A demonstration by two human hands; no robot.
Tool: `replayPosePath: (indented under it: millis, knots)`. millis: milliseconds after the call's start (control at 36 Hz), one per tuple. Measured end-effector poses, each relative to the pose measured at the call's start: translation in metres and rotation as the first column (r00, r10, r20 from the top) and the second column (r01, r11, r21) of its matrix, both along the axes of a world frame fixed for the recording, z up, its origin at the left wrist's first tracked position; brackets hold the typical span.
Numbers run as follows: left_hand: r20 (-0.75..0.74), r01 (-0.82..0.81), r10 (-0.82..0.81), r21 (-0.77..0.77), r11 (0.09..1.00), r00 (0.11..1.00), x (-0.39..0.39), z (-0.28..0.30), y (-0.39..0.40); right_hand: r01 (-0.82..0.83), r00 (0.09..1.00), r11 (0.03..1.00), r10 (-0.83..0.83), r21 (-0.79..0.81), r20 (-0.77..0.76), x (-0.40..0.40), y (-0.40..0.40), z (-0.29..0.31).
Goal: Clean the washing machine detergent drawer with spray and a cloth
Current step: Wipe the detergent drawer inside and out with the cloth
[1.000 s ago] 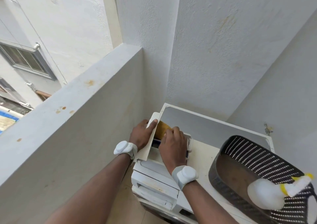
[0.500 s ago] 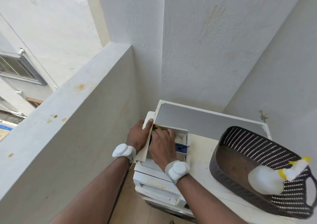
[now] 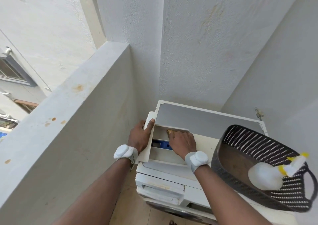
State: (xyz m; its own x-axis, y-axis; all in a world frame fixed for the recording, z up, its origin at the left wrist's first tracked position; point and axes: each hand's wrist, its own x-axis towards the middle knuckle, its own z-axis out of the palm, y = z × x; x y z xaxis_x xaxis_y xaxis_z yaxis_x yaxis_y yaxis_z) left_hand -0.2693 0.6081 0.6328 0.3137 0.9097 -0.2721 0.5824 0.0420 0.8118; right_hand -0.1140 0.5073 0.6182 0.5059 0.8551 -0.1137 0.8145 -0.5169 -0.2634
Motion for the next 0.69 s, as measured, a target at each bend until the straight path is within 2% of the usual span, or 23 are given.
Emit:
replayPosePath:
  millis: [56,139,167,278,417,472,556,694]
  knots:
    - [0.003,0.002,-0.002,0.003,1.000,1.000,-0.001,-0.001,-0.001,0.002,1.000,1.000,-0.002,-0.001,-0.002,-0.001,-0.008,0.003]
    - [0.007,0.007,-0.007,0.021,1.000,1.000,0.000,0.000,0.000,0.006,0.993,0.994,-0.018,0.106,0.115,-0.008,-0.017,0.001]
    - [0.010,0.009,-0.009,0.019,1.000,1.000,0.000,0.000,-0.001,0.012,0.992,0.995,-0.024,0.095,0.125,-0.012,-0.019,-0.002]
    - [-0.004,0.010,-0.010,0.024,1.000,1.000,0.001,0.000,-0.001,0.024,0.994,0.999,-0.021,-0.029,0.111,-0.018,-0.013,-0.012]
    - [0.001,0.042,-0.042,0.023,0.999,0.999,-0.001,0.000,0.000,0.044,0.997,0.999,-0.045,0.009,0.063,-0.032,0.012,-0.006]
    - [-0.001,0.056,-0.056,0.033,0.998,0.998,0.000,0.000,0.001,0.019,0.996,0.999,-0.021,0.026,0.084,-0.040,0.018,-0.004]
    - [-0.009,0.044,-0.044,0.030,0.999,0.999,-0.003,-0.003,0.002,-0.141,0.973,0.990,0.137,0.008,0.184,-0.062,0.018,-0.017]
    - [-0.002,0.046,-0.046,0.011,0.999,0.999,0.000,-0.006,0.004,-0.131,0.949,0.990,0.141,-0.054,0.281,-0.062,0.016,-0.029]
